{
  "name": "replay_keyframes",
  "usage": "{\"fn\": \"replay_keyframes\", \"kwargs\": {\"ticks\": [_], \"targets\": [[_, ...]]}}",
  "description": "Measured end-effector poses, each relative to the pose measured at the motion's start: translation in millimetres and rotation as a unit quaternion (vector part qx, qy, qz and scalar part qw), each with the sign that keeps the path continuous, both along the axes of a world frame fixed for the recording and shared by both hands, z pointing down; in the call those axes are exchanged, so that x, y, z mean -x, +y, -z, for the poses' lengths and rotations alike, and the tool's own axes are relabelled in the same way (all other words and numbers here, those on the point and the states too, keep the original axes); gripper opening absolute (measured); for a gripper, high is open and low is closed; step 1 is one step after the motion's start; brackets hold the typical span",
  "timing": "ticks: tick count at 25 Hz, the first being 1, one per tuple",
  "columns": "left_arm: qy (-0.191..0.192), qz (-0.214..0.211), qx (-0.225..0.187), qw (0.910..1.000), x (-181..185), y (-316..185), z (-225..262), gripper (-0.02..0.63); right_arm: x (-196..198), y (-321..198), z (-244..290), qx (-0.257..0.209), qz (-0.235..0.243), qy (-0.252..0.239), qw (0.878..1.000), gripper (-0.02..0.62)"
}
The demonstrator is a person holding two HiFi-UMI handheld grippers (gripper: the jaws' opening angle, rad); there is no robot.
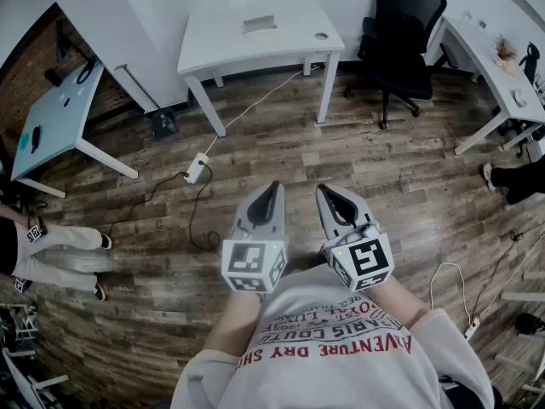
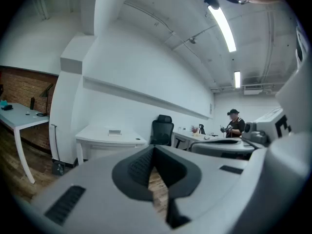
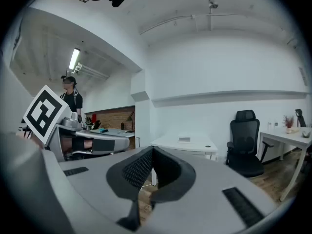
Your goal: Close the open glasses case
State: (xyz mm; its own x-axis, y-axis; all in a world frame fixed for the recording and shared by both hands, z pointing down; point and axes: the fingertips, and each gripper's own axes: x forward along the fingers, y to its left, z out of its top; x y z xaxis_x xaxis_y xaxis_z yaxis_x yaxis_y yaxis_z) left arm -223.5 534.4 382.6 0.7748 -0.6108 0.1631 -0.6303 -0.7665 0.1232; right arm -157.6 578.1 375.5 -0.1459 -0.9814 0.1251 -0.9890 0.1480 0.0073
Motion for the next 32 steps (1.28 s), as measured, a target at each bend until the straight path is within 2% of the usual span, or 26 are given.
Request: {"fn": "replay_keyframes", "kwargs": {"ticks": [9,14,21,25,32], "targets": [[-0.015,-0.014,-0.021,0.9996,-3.7,1.2,2.8,-0.003,2.0,-2.1,-1.4,0.002,0.000,0.004,1.000,0.012],[-0.009,-0.017,-0.006,0.9998,-2.2,-2.7,1.5,-0.003,-2.0,-5.7,-0.5,0.001,-0.006,-0.033,0.999,0.012],[-0.010,-0.024,0.017,0.9995,-4.0,-3.4,-22.5,-0.003,-1.9,-6.2,-29.5,0.030,-0.003,-0.030,0.999,0.012],[-0.019,-0.024,0.029,0.9991,-9.2,-19.1,-33.6,-0.003,-14.0,-26.8,-44.3,0.053,-0.007,-0.050,0.997,0.012],[-0.031,0.003,0.038,0.9988,-29.9,-80.5,-36.4,-0.003,-48.1,-94.5,-44.4,0.058,0.000,-0.059,0.997,0.012]]}}
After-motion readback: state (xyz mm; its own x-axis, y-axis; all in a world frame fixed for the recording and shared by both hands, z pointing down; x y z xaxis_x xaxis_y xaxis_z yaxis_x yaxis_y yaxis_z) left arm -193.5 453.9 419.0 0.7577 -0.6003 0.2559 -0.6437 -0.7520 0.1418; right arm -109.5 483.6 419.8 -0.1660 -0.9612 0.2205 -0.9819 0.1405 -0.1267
